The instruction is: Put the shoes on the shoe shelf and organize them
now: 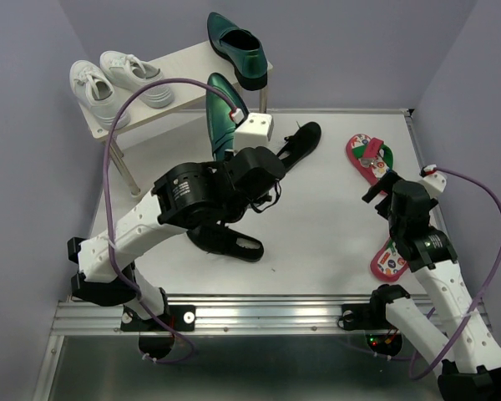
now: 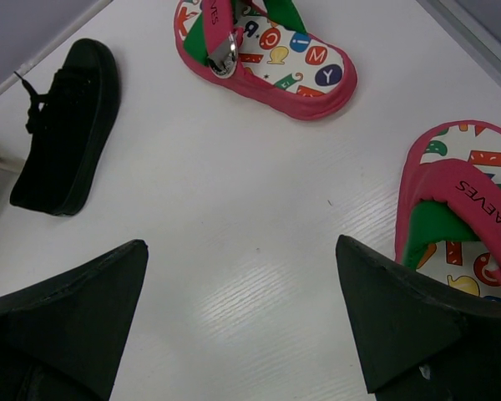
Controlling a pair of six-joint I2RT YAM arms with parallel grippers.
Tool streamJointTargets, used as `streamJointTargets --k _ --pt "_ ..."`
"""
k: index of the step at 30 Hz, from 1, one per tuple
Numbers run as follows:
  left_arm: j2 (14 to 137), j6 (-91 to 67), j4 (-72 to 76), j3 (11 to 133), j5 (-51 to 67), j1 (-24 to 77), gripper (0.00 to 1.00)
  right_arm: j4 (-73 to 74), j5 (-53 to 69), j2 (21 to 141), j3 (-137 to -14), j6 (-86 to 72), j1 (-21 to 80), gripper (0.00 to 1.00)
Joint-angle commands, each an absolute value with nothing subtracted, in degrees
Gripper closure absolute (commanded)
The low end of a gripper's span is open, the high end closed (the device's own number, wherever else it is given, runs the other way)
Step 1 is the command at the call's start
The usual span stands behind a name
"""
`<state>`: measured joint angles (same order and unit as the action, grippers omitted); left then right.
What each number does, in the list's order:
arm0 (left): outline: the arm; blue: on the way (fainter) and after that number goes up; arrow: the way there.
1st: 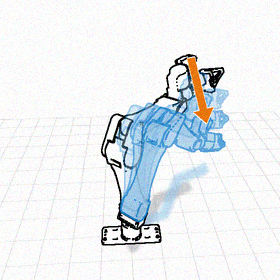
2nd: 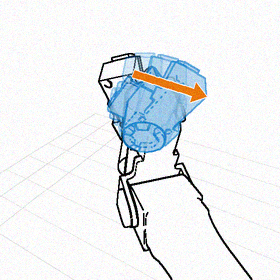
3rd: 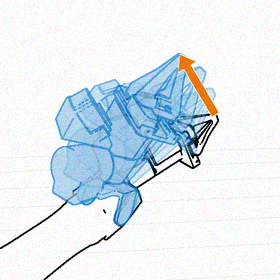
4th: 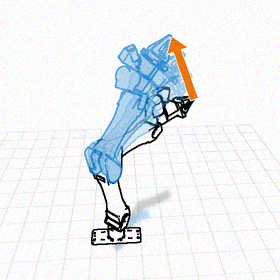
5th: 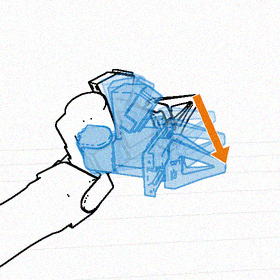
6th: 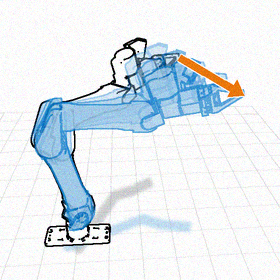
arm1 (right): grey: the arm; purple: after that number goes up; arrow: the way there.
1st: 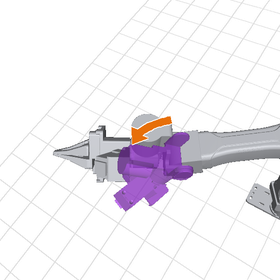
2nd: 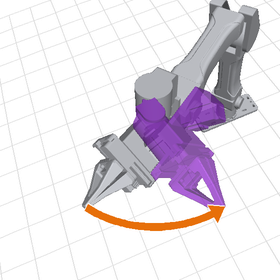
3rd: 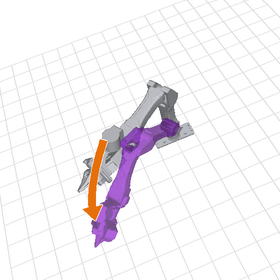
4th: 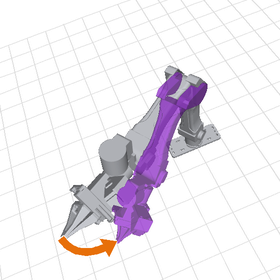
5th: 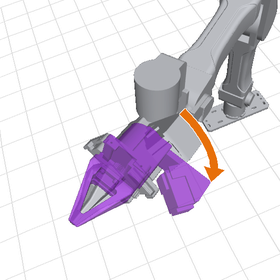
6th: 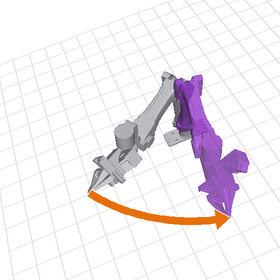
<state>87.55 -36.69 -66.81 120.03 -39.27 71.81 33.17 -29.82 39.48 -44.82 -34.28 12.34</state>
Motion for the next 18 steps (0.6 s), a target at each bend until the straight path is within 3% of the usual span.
streamJointTargets --k 1,18 --pt "86.39 -31.65 -62.15 127.08 -48.86 70.32 1.00 29.18 -28.65 40.87 -45.70 -34.01 12.22 0.00" --pt "92.37 -5.55 -38.86 138.95 -41.32 49.84 1.00 28.48 -28.48 41.92 -45.88 -34.01 12.22 0.00"
